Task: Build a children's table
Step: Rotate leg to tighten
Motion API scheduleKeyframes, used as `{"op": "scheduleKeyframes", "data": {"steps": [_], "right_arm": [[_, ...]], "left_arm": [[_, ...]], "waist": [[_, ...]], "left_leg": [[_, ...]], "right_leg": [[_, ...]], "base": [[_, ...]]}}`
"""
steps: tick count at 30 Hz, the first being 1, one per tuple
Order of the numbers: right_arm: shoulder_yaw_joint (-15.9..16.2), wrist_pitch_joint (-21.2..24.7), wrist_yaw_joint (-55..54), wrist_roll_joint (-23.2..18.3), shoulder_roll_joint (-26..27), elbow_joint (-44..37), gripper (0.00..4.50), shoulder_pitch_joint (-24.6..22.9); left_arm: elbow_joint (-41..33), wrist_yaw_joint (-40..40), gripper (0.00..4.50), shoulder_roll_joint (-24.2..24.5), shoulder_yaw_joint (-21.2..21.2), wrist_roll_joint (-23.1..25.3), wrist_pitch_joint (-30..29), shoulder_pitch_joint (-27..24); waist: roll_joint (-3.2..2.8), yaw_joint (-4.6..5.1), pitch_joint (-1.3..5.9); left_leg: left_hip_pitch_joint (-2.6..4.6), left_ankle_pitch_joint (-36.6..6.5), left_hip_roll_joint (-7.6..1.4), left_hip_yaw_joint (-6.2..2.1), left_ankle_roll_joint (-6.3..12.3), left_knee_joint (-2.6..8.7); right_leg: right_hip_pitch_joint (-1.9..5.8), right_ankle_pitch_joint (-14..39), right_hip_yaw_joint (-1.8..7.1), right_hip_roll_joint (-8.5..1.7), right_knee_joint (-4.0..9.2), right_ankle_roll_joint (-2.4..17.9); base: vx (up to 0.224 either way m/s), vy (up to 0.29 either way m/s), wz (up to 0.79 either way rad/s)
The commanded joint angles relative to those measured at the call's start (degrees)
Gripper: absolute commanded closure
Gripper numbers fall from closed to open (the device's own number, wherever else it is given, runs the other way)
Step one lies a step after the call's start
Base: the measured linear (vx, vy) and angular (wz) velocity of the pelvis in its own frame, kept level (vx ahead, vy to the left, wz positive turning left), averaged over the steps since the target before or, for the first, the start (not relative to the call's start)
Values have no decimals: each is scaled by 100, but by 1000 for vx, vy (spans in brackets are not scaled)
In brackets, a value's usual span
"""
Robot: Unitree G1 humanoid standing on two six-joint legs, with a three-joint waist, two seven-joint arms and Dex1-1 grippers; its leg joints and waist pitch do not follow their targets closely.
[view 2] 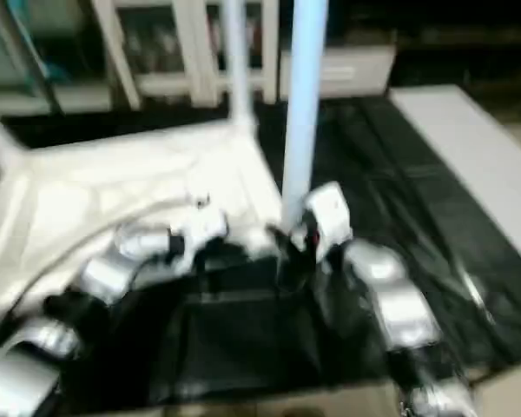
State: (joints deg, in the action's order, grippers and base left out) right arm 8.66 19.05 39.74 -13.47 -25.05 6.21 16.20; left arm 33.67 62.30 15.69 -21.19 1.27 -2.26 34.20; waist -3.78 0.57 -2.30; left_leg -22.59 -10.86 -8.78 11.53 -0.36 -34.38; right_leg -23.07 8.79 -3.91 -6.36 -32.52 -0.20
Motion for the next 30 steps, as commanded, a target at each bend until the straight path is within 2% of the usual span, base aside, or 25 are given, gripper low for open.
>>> {"op": "scheduleKeyframes", "data": {"steps": [1,2,4,6,8,9,10,11,13,16,22,24,28,30], "right_arm": [[82,201,550,-158,-344,-424,34,-167],[74,261,708,-222,-479,-522,34,-237],[63,362,1003,-368,-690,-676,34,-347],[108,402,1314,-403,-863,-756,34,-423],[167,394,1418,-379,-919,-749,34,-415],[173,393,1427,-378,-924,-749,34,-414],[194,399,1451,-381,-939,-746,34,-405],[249,430,1550,-390,-983,-762,34,-382],[267,439,1584,-385,-996,-763,34,-370],[331,434,1793,-374,-1042,-754,34,-335],[341,413,1922,-383,-1105,-755,34,-307],[364,408,1946,-366,-1108,-691,34,-258],[376,417,2011,-351,-1076,-620,78,-210],[384,424,2041,-354,-1042,-567,85,-159]], "left_arm": [[-409,591,450,111,-213,-183,-122,-140],[-548,752,450,182,-222,-249,-197,-188],[-829,1069,450,331,-258,-382,-412,-266],[-1089,1341,450,461,-276,-493,-591,-327],[-1098,1292,450,460,-245,-474,-590,-319],[-1098,1286,450,459,-241,-472,-591,-318],[-1088,1246,450,452,-225,-455,-587,-307],[-1114,1187,450,451,-203,-442,-618,-308],[-1136,1180,450,455,-197,-441,-645,-312],[-1203,1105,450,450,-180,-428,-730,-345],[-1233,1050,450,449,-166,-421,-764,-370],[-1248,1029,450,464,-169,-410,-773,-387],[-1351,1005,450,476,-165,-419,-841,-445],[-1405,994,450,484,-162,-422,-877,-485]], "waist": [[59,-37,385],[56,-65,374],[54,-78,364],[65,-88,340],[60,-87,328],[67,-72,314],[67,-72,314],[96,-63,300],[96,-63,301],[106,-59,310],[126,-80,344],[179,-78,338],[170,-87,326],[212,-81,328]], "left_leg": [[154,-1282,-461,-189,612,458],[139,-1187,-455,-179,655,450],[140,-1282,-450,-170,642,451],[143,-1488,-459,-176,487,471],[150,-1623,-455,-180,415,478],[161,-1829,-447,-187,293,489],[161,-1829,-447,-187,293,489],[178,-2055,-438,-191,184,489],[188,-2120,-432,-195,129,487],[162,-1998,-437,-206,149,491],[144,-1508,-434,-184,371,450],[134,-1481,-429,-179,432,441],[149,-1548,-440,-186,388,441],[141,-1514,-440,-185,379,443]], "right_leg": [[271,688,221,-245,251,1515],[275,618,230,-265,242,1561],[270,742,228,-272,259,1583],[262,1151,231,-270,280,1528],[251,1360,232,-269,300,1481],[225,1647,236,-259,331,1394],[225,1647,236,-259,331,1394],[206,1991,245,-262,360,1293],[191,2197,256,-270,382,1203],[201,2104,256,-266,369,1167],[231,1468,253,-261,305,1344],[238,1572,248,-268,307,1347],[226,1830,251,-273,323,1286],[225,1827,253,-267,318,1267]], "base": [[0,0,0],[0,0,0],[0,0,0],[0,0,0],[0,0,0],[0,0,0],[0,0,0],[0,0,0],[0,0,0],[0,0,0],[0,0,0],[0,0,0],[0,0,0],[0,0,0]]}}
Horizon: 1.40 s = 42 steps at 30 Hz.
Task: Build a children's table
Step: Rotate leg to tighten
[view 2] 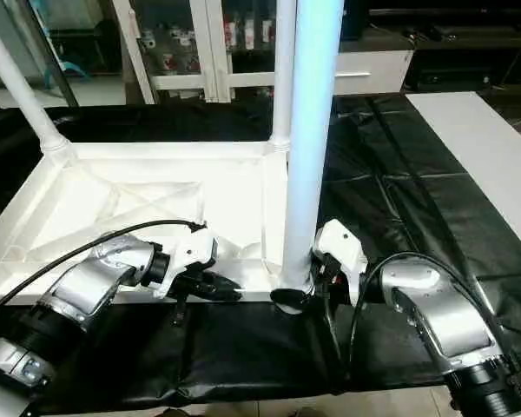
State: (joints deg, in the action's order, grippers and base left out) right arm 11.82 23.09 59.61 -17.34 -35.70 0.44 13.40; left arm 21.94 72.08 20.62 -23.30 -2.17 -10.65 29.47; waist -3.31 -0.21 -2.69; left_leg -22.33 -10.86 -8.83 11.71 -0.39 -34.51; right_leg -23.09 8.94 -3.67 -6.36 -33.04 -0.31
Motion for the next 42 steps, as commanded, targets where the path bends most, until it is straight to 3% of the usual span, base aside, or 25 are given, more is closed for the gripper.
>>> {"op": "scheduleKeyframes", "data": {"steps": [1,2,3,6,7,10,20,21,22,25,26,28,30,31,34,35,36,37,38,39,40,42], "right_arm": [[76,16,58,33,33,30,101,139],[76,16,58,33,33,30,112,139],[95,8,81,33,51,66,122,170],[116,-2,124,30,63,100,143,198],[132,-6,161,37,71,120,143,214],[155,-13,224,59,92,164,176,240],[105,2,-153,200,357,393,185,272],[93,-17,-267,246,413,448,185,282],[61,-11,-497,318,522,547,185,307],[-72,45,-1230,482,923,850,186,413],[-154,60,-1731,583,1212,1047,186,502],[-178,65,-1898,619,1307,1112,186,534],[-407,67,-3076,869,1905,1700,186,845],[-407,67,-3076,869,1905,1700,186,845],[-599,38,-3994,1049,2310,2270,186,1155],[-792,-39,-4570,1026,2566,2665,186,1372],[-1057,-154,-5325,985,2894,3212,186,1681],[-1117,-181,-5496,976,2966,3340,187,1755],[-1248,-269,-5898,966,3136,3658,187,1945],[-1294,-353,-6107,977,3231,3851,187,2071],[-1327,-429,-6310,997,3316,4026,187,2190],[-1367,-707,-6745,1152,3523,4455,187,2517]], "left_arm": [[-248,11,450,-7,49,-78,-48,-25],[-248,11,450,-7,49,-78,-48,-25],[-278,-3,450,-4,53,-84,-67,-48],[-310,-19,450,1,55,-95,-92,-67],[-343,-38,450,12,57,-102,-116,-93],[-416,-73,450,38,59,-111,-169,-156],[-376,-254,450,-22,51,-57,-250,-141],[-333,-307,450,-54,62,-47,-259,-121],[-261,-406,450,-112,79,-20,-257,-87],[-6,-769,450,-354,169,35,-302,40],[155,-997,450,-498,212,77,-342,132],[237,-1121,450,-569,236,98,-367,180],[836,-1967,450,-989,367,261,-465,536],[836,-1967,450,-989,367,261,-465,536],[1352,-2725,450,-1303,501,415,-498,834],[1669,-3186,450,-1493,614,457,-550,1009],[2103,-3846,450,-1743,790,506,-551,1255],[2203,-4010,450,-1799,835,516,-534,1313],[2445,-4413,450,-1931,944,538,-466,1455],[2588,-4639,450,-2003,1001,545,-408,1542],[2722,-4856,450,-2056,1032,570,-328,1626],[3077,-5253,450,-2174,1115,631,-118,1836]], "waist": [[146,-8,373],[141,-10,374],[211,2,373],[195,-11,367],[251,-3,359],[248,3,353],[234,43,361],[194,49,357],[221,74,353],[201,121,339],[189,174,349],[202,215,346],[141,257,343],[159,291,342],[138,385,351],[137,393,356],[111,413,349],[104,476,359],[124,484,360],[114,498,368],[112,488,379],[95,518,393]], "left_leg": [[121,-1458,-437,-206,387,452],[124,-1434,-441,-207,388,453],[109,-1358,-436,-198,427,448],[117,-1350,-437,-196,445,441],[116,-1373,-437,-187,440,442],[120,-1423,-438,-198,401,440],[109,-1329,-421,-192,435,427],[112,-1405,-416,-199,386,431],[112,-1494,-414,-197,333,436],[130,-1718,-406,-208,199,454],[123,-1919,-384,-232,50,455],[89,-2041,-379,-263,-24,477],[169,-2326,-361,-247,-92,452],[172,-2364,-345,-243,-135,443],[165,-2566,-334,-280,-207,446],[151,-2574,-331,-287,-191,447],[189,-2667,-320,-276,-190,432],[200,-2760,-298,-288,-219,408],[194,-2761,-302,-294,-203,415],[191,-2750,-297,-284,-181,404],[166,-2661,-315,-299,-118,428],[126,-2532,-298,-286,-53,423]], "right_leg": [[227,1719,229,-267,356,1304],[226,1660,229,-264,351,1321],[236,1502,228,-255,334,1363],[235,1537,231,-272,333,1387],[230,1601,232,-266,346,1368],[227,1790,235,-278,348,1319],[232,1612,228,-254,331,1369],[229,1705,226,-258,340,1357],[226,1806,224,-251,358,1325],[202,2071,215,-237,393,1258],[202,2239,194,-231,405,1193],[227,2384,178,-240,407,1095],[132,2534,187,-225,451,1075],[118,2584,177,-216,466,1070],[132,2692,145,-215,499,974],[154,2658,139,-219,492,971],[105,2740,136,-222,525,970],[84,2826,117,-224,530,987],[111,2818,95,-220,556,963],[90,2766,106,-233,553,988],[145,2538,105,-229,529,1018],[148,2296,104,-227,511,1081]], "base": [[0,0,0],[0,0,0],[0,0,0],[0,0,0],[0,0,0],[0,0,0],[0,0,0],[0,0,0],[0,0,0],[0,0,0],[0,0,0],[0,0,0],[0,0,0],[0,0,0],[0,0,0],[0,0,0],[0,0,0],[0,0,0],[0,0,0],[0,0,0],[0,0,0],[0,0,0]]}}
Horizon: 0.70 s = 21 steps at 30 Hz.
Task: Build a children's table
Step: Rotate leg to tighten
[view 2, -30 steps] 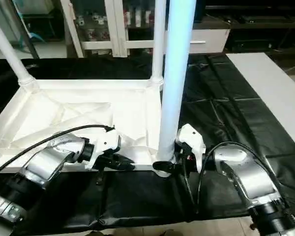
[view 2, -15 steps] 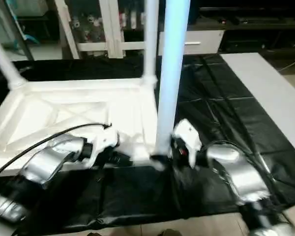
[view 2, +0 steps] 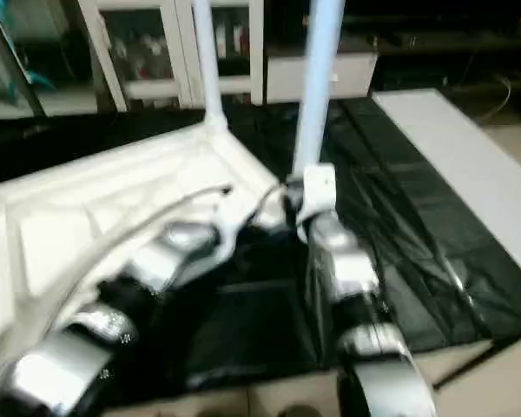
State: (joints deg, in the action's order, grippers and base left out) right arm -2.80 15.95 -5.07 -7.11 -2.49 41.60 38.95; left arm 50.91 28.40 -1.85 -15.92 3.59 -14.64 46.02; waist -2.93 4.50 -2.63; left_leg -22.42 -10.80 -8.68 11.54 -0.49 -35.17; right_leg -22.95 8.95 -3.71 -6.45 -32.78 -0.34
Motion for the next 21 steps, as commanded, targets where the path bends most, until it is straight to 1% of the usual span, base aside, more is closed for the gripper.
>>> {"op": "scheduleKeyframes", "data": {"steps": [1,2,3,4,5,6,7,8,9,10,11,12,13,14,15,16,17,18,19,21], "right_arm": [[85,-66,-350,156,245,409,187,28],[70,-169,-409,175,298,481,188,105],[41,-336,-441,176,352,587,188,192],[12,-427,-442,167,380,643,188,235],[-43,-542,-312,99,426,729,188,299],[-37,-644,-129,69,442,736,188,323],[-17,-781,85,31,431,617,188,284],[12,-847,236,9,412,513,132,246],[76,-905,433,2,350,274,118,143],[90,-966,492,9,326,239,118,124],[131,-922,609,8,259,86,118,43],[145,-919,687,9,221,23,101,2],[152,-912,746,8,186,-41,87,-36],[220,-867,917,17,94,-208,76,-125],[321,-780,1149,35,-47,-441,76,-249],[328,-773,1165,37,-58,-458,74,-258],[398,-703,1417,42,-182,-630,45,-351],[441,-525,1825,-75,-362,-950,45,-520],[435,-422,2022,-154,-434,-1122,45,-611],[538,-174,2697,-342,-800,-1625,45,-918]], "left_arm": [[238,-933,450,60,382,67,328,215],[293,-962,450,52,385,78,375,249],[355,-973,450,54,401,73,427,279],[388,-964,450,62,405,77,462,291],[445,-941,450,86,394,102,527,307],[472,-889,450,118,380,115,584,306],[456,-796,450,159,364,117,625,284],[438,-722,450,190,345,121,662,265],[369,-534,450,255,290,134,734,210],[387,-456,450,278,266,141,799,205],[338,-275,450,334,203,159,883,156],[324,-160,450,369,163,170,949,130],[302,-64,450,396,135,173,999,107],[218,82,450,447,102,166,976,50],[86,360,450,530,29,158,1043,-40],[75,382,450,537,23,158,1050,-47],[-30,549,450,592,-6,145,1007,-115],[-192,859,450,682,-66,113,1047,-232],[-259,1014,450,723,-96,99,1107,-288],[-570,1667,450,890,-212,-41,1250,-533]], "waist": [[90,47,416],[80,8,419],[83,8,419],[86,-1,419],[101,-10,426],[86,-16,429],[83,-22,429],[85,-37,443],[90,-46,445],[94,-63,449],[78,-69,451],[73,2,452],[12,-3,453],[39,2,472],[18,-25,462],[32,-55,452],[23,-66,452],[0,-81,448],[12,-115,433],[-17,-157,425]], "left_leg": [[109,-2354,-304,-252,43,475],[95,-2140,-311,-228,172,464],[77,-2043,-310,-224,235,460],[58,-1907,-311,-214,335,451],[68,-1861,-307,-205,377,442],[54,-1725,-315,-207,485,430],[46,-1672,-321,-209,516,432],[48,-1543,-335,-206,577,424],[52,-1470,-336,-200,622,421],[42,-1319,-339,-191,718,407],[27,-1274,-338,-202,775,412],[-67,-1155,-342,-242,846,441],[-12,-1207,-349,-229,830,425],[36,-1164,-351,-206,811,386],[36,-1127,-358,-207,828,395],[21,-1057,-372,-200,857,399],[26,-1069,-372,-198,866,401],[41,-1092,-380,-198,861,406],[51,-1166,-395,-197,863,419],[67,-1300,-406,-203,801,438]], "right_leg": [[171,2053,117,-229,458,1158],[182,1852,133,-251,452,1221],[195,1755,134,-248,435,1257],[212,1668,132,-256,424,1300],[208,1683,127,-256,426,1312],[233,1637,125,-262,410,1347],[244,1599,120,-260,404,1352],[253,1446,121,-260,379,1378],[252,1353,118,-254,376,1404],[265,1160,122,-253,346,1451],[275,1097,114,-251,329,1473],[338,1123,68,-243,292,1392],[299,1181,74,-248,323,1397],[270,988,94,-249,322,1508],[278,914,92,-244,315,1548],[285,802,90,-237,296,1583],[290,792,87,-237,288,1600],[279,815,88,-228,285,1616],[288,876,98,-227,303,1592],[285,988,107,-230,312,1575]], "base": [[0,0,0],[0,0,0],[0,0,0],[0,0,0],[0,0,0],[0,0,0],[0,0,0],[0,0,0],[0,0,0],[0,0,0],[0,0,0],[0,0,0],[0,0,0],[0,0,0],[0,0,0],[0,0,0],[0,0,0],[0,0,0],[0,0,0],[0,0,0]]}}
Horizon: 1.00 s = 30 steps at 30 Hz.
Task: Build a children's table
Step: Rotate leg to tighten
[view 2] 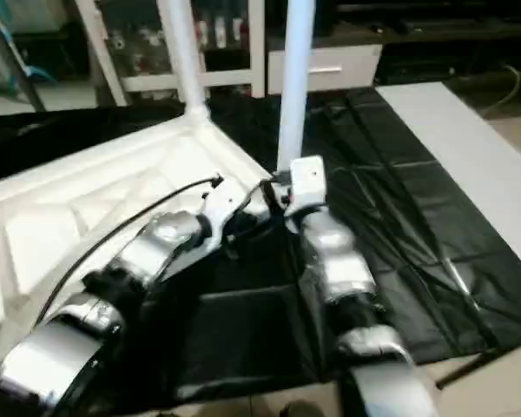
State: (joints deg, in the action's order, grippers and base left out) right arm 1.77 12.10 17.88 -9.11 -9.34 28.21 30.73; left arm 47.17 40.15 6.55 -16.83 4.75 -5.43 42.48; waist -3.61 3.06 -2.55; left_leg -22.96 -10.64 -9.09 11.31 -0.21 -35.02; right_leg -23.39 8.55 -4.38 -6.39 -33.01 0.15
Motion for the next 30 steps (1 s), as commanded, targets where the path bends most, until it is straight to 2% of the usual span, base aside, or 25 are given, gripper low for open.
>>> {"op": "scheduleKeyframes", "data": {"steps": [1,2,3,4,5,6,7,9,10,13,17,20,26,30], "right_arm": [[119,273,589,-171,-225,-434,45,-188],[252,365,1012,-225,-502,-752,45,-385],[268,374,1060,-230,-535,-789,45,-407],[368,424,1363,-265,-741,-1023,45,-552],[477,470,1708,-323,-973,-1270,45,-710],[581,515,2043,-388,-1195,-1499,45,-862],[619,515,2211,-422,-1306,-1598,45,-938],[697,657,2839,-599,-1675,-1921,45,-1187],[717,742,3073,-644,-1834,-2051,45,-1285],[724,767,3451,-711,-2109,-2234,45,-1468],[820,985,3865,-867,-2382,-2438,45,-1601],[934,985,3998,-768,-2527,-2437,45,-1660],[919,1018,4092,-730,-2525,-2422,45,-1706],[882,1054,4027,-811,-2459,-2413,82,-1670]], "left_arm": [[-282,670,450,100,-161,-209,388,-246],[-519,1072,450,211,-239,-349,400,-394],[-547,1116,450,223,-248,-366,398,-410],[-720,1377,450,302,-302,-456,372,-507],[-894,1605,450,391,-344,-506,332,-593],[-1053,1795,450,476,-376,-532,304,-667],[-1153,1926,450,527,-400,-565,259,-708],[-1548,2457,450,739,-503,-706,72,-867],[-1720,2664,450,831,-529,-754,-59,-932],[-2043,3024,450,1012,-570,-850,-255,-1054],[-2117,3056,450,1084,-524,-842,-285,-1099],[-2133,3003,450,1095,-500,-825,-296,-1107],[-2273,2987,450,1104,-482,-831,-423,-1123],[-2296,2976,450,1108,-479,-818,-432,-1124]], "waist": [[68,-30,407],[77,-51,407],[73,-87,383],[70,-85,380],[54,-109,372],[59,-110,363],[66,-135,354],[64,-177,334],[61,-185,321],[64,-177,320],[71,-185,322],[78,-190,331],[75,-201,337],[73,-194,338]], "left_leg": [[118,-1415,-372,-173,715,436],[124,-1462,-364,-175,693,436],[142,-1578,-385,-162,643,449],[145,-1732,-378,-172,527,466],[187,-1883,-383,-157,438,466],[188,-1949,-391,-165,405,480],[175,-1974,-402,-168,378,493],[201,-2203,-401,-171,294,510],[214,-2253,-420,-176,239,521],[207,-2388,-414,-190,129,544],[204,-2335,-394,-188,133,533],[169,-2165,-397,-193,182,531],[164,-2010,-397,-185,261,518],[169,-2063,-394,-188,229,521]], "right_leg": [[319,1123,186,-235,343,1506],[329,1179,183,-235,344,1493],[292,1372,208,-245,368,1457],[292,1633,200,-240,375,1415],[247,1817,220,-235,399,1348],[250,1880,225,-233,409,1314],[252,1944,239,-234,407,1255],[240,2304,246,-242,435,1147],[203,2352,272,-251,447,1140],[208,2443,272,-249,441,1101],[190,2411,277,-241,449,1083],[223,2316,279,-254,433,1083],[223,2189,276,-252,427,1155],[221,2207,274,-248,430,1141]], "base": [[0,0,0],[0,0,0],[0,0,0],[0,0,0],[0,0,0],[0,0,0],[0,0,0],[0,0,0],[0,0,0],[0,0,0],[0,0,0],[0,0,0],[0,0,0],[0,0,0]]}}
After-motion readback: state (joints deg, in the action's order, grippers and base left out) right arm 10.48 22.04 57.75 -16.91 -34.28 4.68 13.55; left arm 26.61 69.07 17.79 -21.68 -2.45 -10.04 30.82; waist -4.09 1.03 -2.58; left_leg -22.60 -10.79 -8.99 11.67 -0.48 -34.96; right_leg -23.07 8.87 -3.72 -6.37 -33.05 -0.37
